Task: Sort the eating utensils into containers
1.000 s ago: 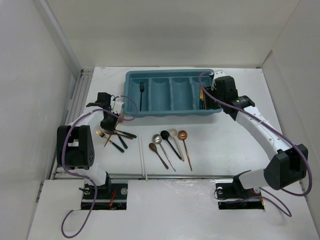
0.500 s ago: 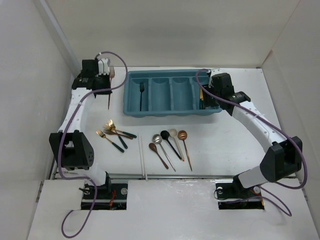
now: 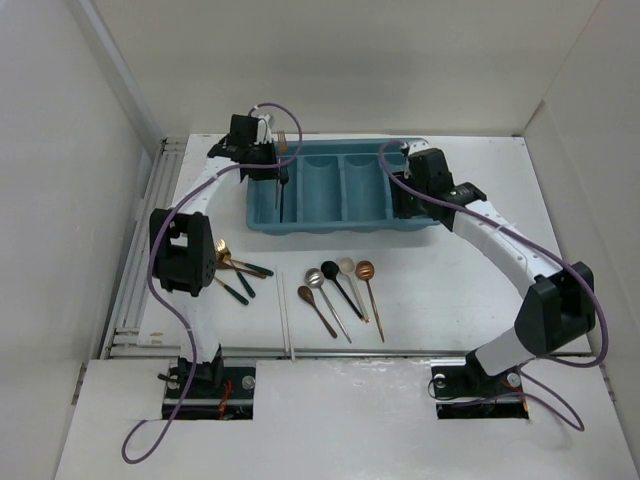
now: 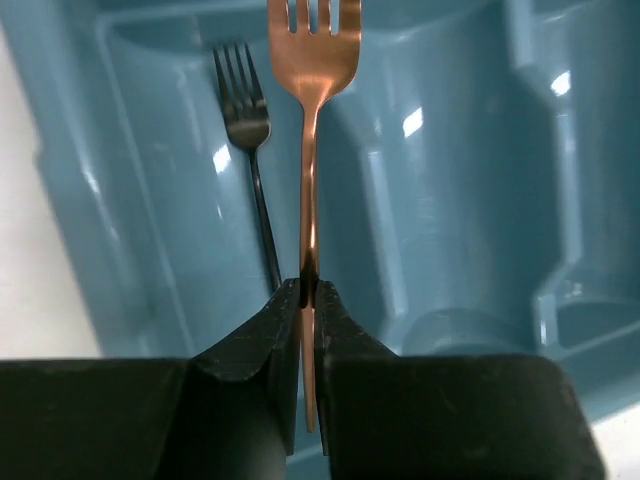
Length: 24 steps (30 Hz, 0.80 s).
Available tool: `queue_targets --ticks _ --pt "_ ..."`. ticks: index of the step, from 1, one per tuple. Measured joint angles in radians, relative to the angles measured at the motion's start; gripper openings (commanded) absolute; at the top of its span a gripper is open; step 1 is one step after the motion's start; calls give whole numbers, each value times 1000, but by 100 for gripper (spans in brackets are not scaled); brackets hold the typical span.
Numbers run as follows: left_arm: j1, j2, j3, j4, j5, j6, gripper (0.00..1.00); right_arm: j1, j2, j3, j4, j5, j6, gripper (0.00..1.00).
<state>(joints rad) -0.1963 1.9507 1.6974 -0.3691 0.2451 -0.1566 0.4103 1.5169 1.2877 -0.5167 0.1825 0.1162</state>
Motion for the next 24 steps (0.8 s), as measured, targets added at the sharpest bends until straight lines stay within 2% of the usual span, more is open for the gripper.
queue_targets --ticks 3,4,7,8,16,24 --pt "-5 42 0 2 -10 -19 15 27 -2 -5 -5 7 12 63" --pt "-5 49 0 2 -13 -25 25 38 -3 -9 -10 12 14 65" --pt "-5 53 0 3 -25 -37 34 79 -12 -18 -43 37 20 67" --pt "-5 53 2 3 -30 -36 41 98 -19 -27 -48 46 23 67" --pt "-12 -6 0 -48 -83 -15 42 305 -103 -233 -79 5 87 65" --pt "18 -276 -116 -85 -149 27 45 406 -62 -367 -46 -50 185 60"
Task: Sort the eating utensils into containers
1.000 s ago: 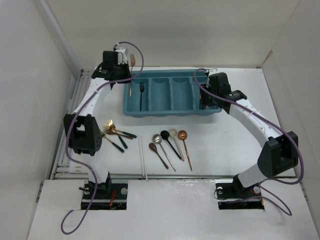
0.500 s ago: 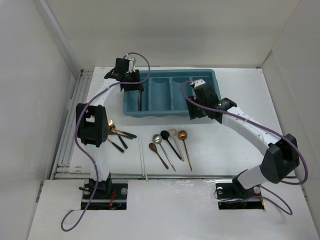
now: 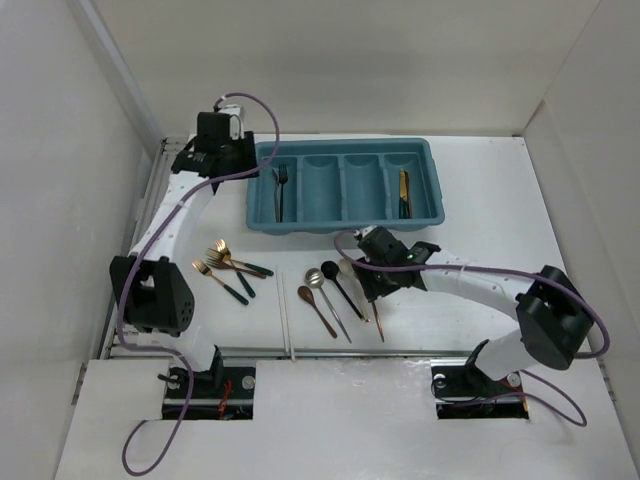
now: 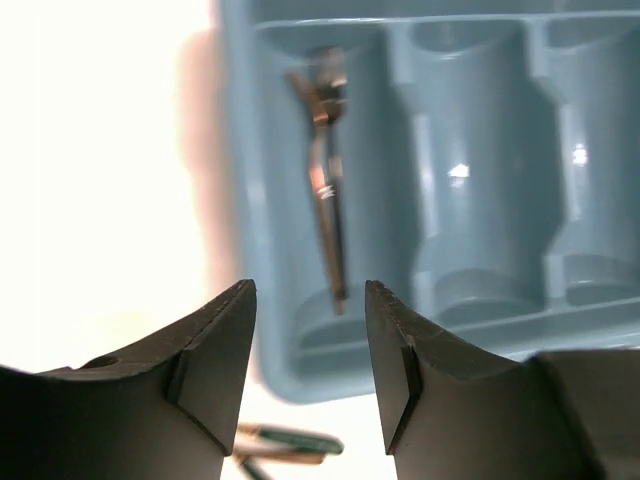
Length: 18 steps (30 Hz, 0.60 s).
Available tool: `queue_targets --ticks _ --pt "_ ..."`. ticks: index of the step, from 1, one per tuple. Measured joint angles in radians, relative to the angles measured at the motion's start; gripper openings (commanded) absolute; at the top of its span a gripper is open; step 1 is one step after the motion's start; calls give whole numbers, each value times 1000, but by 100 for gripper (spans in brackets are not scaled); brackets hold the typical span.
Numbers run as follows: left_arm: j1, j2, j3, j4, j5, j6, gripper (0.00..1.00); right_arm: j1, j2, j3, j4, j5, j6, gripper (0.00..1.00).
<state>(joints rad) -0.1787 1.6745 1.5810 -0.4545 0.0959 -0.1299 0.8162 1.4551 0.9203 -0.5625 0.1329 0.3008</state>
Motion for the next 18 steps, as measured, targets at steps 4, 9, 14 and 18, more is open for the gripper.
queue_targets --ticks 4,9,14,18 --pt "59 -92 -77 -15 -31 18 46 18 40 -29 38 -11 40 55" --pt "118 -144 -158 -26 -53 25 47 24 126 -39 68 7 73 48" --pt "157 -171 -190 -29 -55 28 47 29 165 -13 104 43 96 21" --pt "192 -201 -200 -29 -48 29 47 29 183 3 119 69 142 0"
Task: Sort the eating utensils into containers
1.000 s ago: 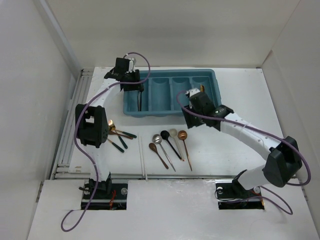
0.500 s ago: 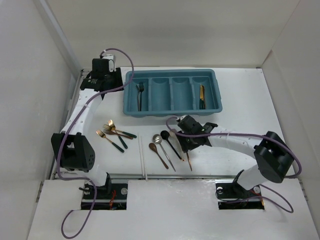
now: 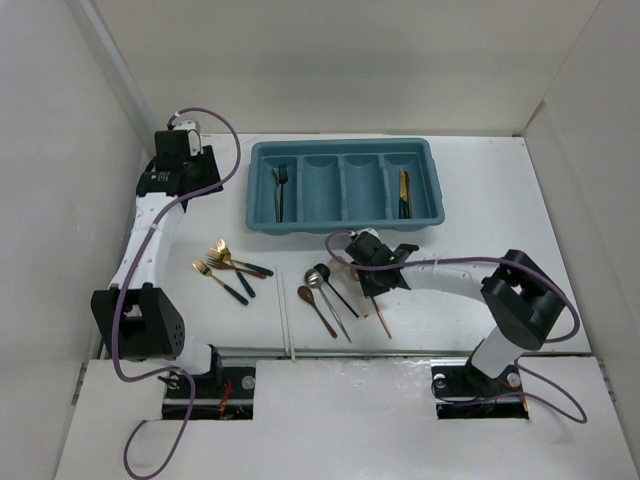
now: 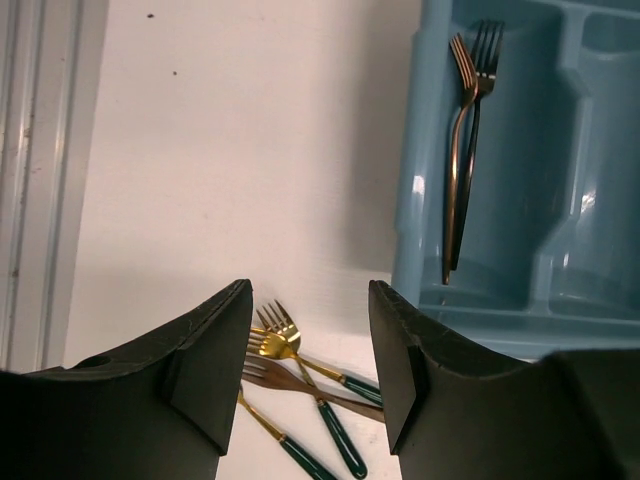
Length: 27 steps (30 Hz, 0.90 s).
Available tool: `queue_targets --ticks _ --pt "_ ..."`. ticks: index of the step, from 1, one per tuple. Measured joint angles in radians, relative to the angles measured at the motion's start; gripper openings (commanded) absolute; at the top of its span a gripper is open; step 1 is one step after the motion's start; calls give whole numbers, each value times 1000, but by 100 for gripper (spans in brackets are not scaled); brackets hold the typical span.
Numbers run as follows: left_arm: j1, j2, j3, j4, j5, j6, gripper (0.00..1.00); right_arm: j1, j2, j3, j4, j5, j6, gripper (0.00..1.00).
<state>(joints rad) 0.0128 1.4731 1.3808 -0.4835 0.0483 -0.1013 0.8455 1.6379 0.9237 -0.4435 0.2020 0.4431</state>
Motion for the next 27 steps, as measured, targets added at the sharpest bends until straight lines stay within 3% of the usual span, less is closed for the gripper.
queue_targets --ticks 6,14,20,24,27 --pt "39 -35 -3 2 16 0 47 0 -28 -15 -32 24 47 0" --pt "49 -36 -16 6 38 0 47 22 -194 51 -346 68 14 0" --pt "74 -21 -5 6 47 0 47 -14 -323 401 -457 117 -65 0" --pt "85 11 17 9 48 0 47 -173 -290 624 -387 132 -168 0" --pt "93 39 28 9 55 -1 47 -290 -177 756 -300 135 -247 0"
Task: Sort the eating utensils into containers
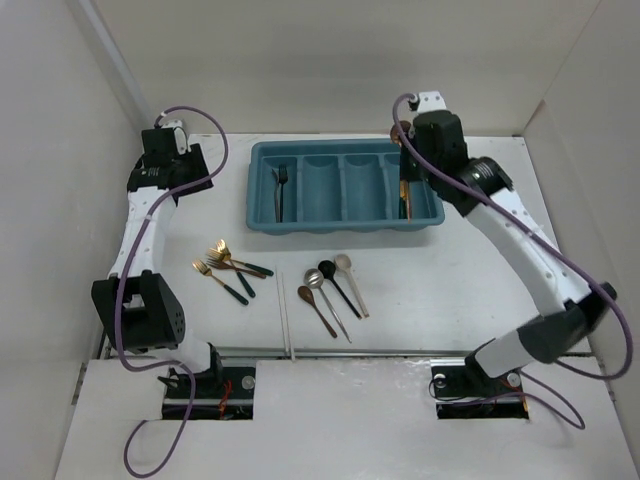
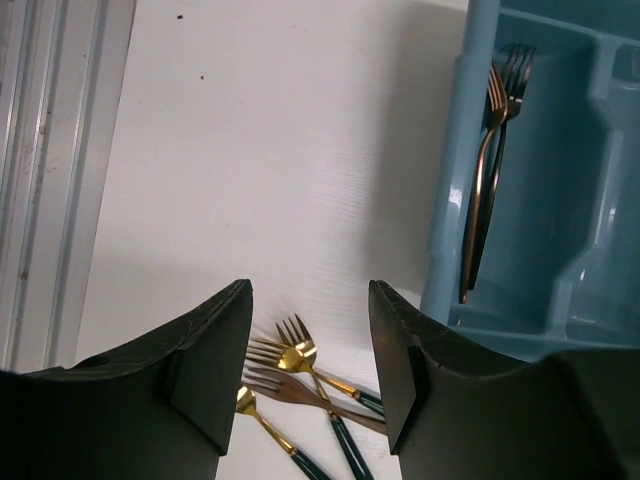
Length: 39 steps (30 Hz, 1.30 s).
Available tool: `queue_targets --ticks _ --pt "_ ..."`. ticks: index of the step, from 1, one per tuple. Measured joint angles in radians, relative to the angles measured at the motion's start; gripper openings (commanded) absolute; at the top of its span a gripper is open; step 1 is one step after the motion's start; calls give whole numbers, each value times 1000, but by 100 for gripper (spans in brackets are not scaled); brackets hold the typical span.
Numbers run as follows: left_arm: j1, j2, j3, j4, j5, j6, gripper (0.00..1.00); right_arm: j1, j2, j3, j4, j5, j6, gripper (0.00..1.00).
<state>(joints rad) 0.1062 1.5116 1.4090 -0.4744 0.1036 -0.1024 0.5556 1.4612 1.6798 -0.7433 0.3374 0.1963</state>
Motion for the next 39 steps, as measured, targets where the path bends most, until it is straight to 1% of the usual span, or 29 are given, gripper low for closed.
queue_targets --ticks 1,4,6,9,13,18,19,20,21,22,23,27,29,31,32,33,34,35,36,37,39 --pt "3 8 1 2 2 0 47 -7 20 13 19 -1 -7 0" --pt "21 29 7 -2 6 0 47 -39 169 81 140 -16 -37 0" --pt "35 38 11 -4 9 -1 47 -47 257 88 224 -35 -43 0" --pt "53 42 17 -2 10 -2 47 -58 389 105 302 -61 -41 0" --pt "69 42 17 -2 11 -3 47 -71 543 143 349 -84 -31 0" --pt "79 42 11 0 13 -2 47 -84 652 145 353 -101 -2 0" --pt "79 42 10 0 13 -2 47 -86 661 144 351 -103 5 19" --pt "79 42 9 0 13 -2 47 -90 668 142 349 -109 15 33" --pt "80 42 8 0 13 -2 47 -92 671 142 348 -118 21 45" --pt "80 42 7 0 13 -2 47 -92 672 142 347 -127 26 55" --pt "81 42 7 0 13 -2 47 -93 672 142 346 -135 27 58" --pt "81 42 7 1 17 -2 47 -93 663 142 337 -148 9 65" --pt "81 42 7 1 21 -2 47 -82 631 119 331 -138 -26 65" --pt "81 42 7 2 24 -2 47 -51 553 54 320 -126 -68 60" --pt "81 42 7 3 25 -2 47 -27 503 17 312 -124 -90 55" --pt "81 42 6 5 27 -2 47 2 451 -25 307 -125 -107 42" --pt "81 42 5 6 29 -2 47 37 393 -74 305 -129 -125 38" --pt "81 42 5 6 31 -2 47 73 341 -121 299 -139 -132 36" --pt "81 42 4 7 33 -2 47 110 295 -171 299 -153 -135 40" --pt "82 41 2 10 36 -2 47 148 254 -223 298 -170 -136 47" --pt "82 37 -11 16 42 -2 47 209 209 -316 290 -214 -124 56"
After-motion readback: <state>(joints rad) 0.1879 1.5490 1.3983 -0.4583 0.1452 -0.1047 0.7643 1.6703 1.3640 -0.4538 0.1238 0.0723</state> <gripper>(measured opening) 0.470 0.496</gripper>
